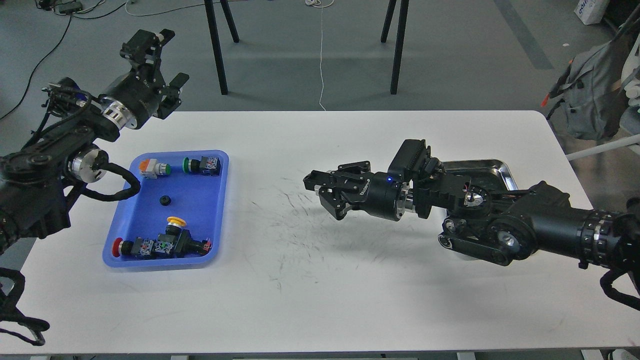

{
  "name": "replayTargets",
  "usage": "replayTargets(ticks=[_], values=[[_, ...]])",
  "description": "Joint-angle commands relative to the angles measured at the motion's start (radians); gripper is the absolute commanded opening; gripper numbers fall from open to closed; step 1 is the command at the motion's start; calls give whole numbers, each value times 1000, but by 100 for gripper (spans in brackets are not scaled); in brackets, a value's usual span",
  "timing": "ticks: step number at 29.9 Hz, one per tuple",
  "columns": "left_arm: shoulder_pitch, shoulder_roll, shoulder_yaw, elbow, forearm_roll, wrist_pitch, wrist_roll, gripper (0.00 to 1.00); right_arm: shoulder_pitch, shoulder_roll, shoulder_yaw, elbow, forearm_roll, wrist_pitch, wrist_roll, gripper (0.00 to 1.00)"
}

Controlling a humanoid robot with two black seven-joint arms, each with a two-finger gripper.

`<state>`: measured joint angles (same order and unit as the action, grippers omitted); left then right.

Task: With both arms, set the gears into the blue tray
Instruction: 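Carry the black gear with the right gripper to the table centre and release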

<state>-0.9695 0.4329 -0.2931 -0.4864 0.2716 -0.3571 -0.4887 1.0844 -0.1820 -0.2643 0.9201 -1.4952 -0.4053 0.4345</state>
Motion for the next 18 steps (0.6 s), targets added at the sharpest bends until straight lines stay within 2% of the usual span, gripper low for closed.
replayTargets(ticks=[1,18], values=[[0,1,0,0,0,0,0,100,-23,71,-29,-18,-2,-9,6,1],[2,7,0,-1,0,0,0,100,-104,177,-59,-135,-22,-52,36,1]])
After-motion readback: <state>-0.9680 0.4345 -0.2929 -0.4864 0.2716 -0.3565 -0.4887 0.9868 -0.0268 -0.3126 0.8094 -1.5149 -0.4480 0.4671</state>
